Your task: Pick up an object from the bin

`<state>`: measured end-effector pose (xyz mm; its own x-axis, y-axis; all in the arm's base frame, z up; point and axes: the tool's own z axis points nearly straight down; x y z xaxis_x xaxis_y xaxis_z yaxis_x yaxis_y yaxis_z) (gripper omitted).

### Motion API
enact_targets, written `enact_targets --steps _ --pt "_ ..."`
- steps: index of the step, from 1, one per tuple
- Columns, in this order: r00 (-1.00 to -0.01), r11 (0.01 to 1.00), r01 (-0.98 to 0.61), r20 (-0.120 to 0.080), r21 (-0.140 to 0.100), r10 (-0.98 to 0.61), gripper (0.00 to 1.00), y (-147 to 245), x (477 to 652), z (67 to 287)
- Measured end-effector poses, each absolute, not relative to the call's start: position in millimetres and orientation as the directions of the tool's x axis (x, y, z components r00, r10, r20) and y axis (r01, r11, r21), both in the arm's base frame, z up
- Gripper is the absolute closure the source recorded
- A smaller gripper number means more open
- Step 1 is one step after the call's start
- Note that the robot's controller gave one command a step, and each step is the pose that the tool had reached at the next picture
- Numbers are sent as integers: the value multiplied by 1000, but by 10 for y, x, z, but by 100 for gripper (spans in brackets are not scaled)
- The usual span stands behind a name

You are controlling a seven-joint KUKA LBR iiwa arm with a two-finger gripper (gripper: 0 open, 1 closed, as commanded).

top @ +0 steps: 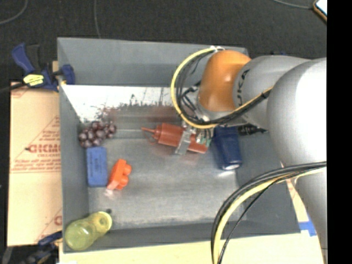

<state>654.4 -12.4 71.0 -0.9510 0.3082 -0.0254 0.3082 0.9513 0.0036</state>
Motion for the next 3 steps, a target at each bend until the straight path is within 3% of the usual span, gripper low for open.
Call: enact_targets --steps 1,3 --pt "-951 952 307 -26 3 307 100 -124 6544 711" --pt "-952 952 306 -23 3 306 100 -133 6535 1291"
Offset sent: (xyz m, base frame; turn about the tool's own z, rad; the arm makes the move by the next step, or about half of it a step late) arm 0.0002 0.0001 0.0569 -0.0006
